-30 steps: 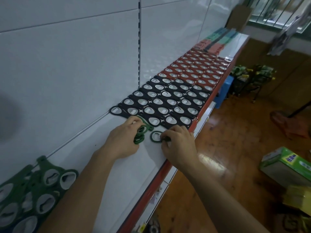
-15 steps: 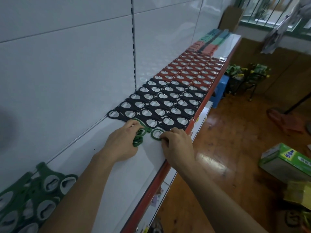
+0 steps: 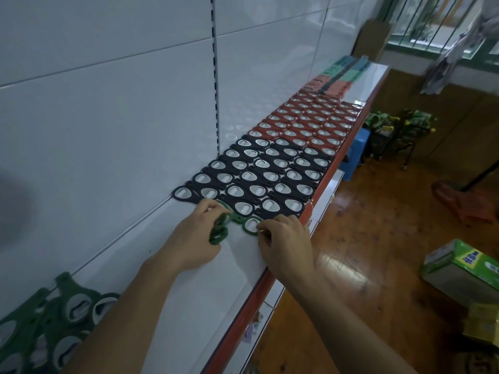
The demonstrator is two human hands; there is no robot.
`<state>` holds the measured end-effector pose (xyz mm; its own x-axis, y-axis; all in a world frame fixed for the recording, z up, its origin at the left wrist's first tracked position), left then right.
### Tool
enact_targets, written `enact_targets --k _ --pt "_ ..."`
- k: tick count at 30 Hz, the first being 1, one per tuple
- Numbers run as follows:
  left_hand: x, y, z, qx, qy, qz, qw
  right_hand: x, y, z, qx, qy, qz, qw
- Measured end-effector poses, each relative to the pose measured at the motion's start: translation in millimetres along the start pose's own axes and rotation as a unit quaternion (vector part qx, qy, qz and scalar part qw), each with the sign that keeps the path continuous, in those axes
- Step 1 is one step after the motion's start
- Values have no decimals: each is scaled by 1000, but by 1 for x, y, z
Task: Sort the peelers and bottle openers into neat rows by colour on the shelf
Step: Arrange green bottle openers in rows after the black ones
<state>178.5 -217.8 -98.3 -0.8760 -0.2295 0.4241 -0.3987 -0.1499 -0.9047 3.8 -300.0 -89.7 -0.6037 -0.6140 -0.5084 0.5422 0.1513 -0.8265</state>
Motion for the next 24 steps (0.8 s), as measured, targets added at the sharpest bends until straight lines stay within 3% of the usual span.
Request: enact_targets --k 2,3,5,6,7,10,14,18,24 --pt "-8 -13 -2 72 -68 -210 973 -7 -4 4 14 -16 28 999" --pt "-10 -17 -4 94 -111 -357 923 -13 -6 8 11 -28 72 997" --pt "-8 -16 -7 94 -180 -598 776 -26 -4 17 -34 -36 204 978" --pt "-6 -14 -9 83 -205 -657 721 -32 -1 22 -65 -36 265 961" --pt "-5 -12 -10 75 -223 -681 693 -39 3 25 -93 -38 306 947" --pt "-10 -9 -16 74 -256 -673 690 -58 18 33 -139 -52 345 927" --pt "-17 -10 -15 62 -240 -666 703 -75 35 40 -129 -69 383 912" --pt "-30 -14 -19 44 -246 -676 693 -83 44 49 -142 -76 388 907" --pt "-69 -20 -29 98 -323 -676 656 -74 48 73 -47 3 414 909"
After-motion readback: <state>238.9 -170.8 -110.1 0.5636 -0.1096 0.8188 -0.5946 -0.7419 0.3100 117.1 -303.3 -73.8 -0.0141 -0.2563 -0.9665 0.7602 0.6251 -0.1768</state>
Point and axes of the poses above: each hand's wrist, its own z-axis towards the middle knuckle, its own y-axis out of the palm, x = y × z, the point moved 6 cm from there along z, towards the middle knuckle, and after that the axes turned 9 degrees about z, right-handed, at the moved point
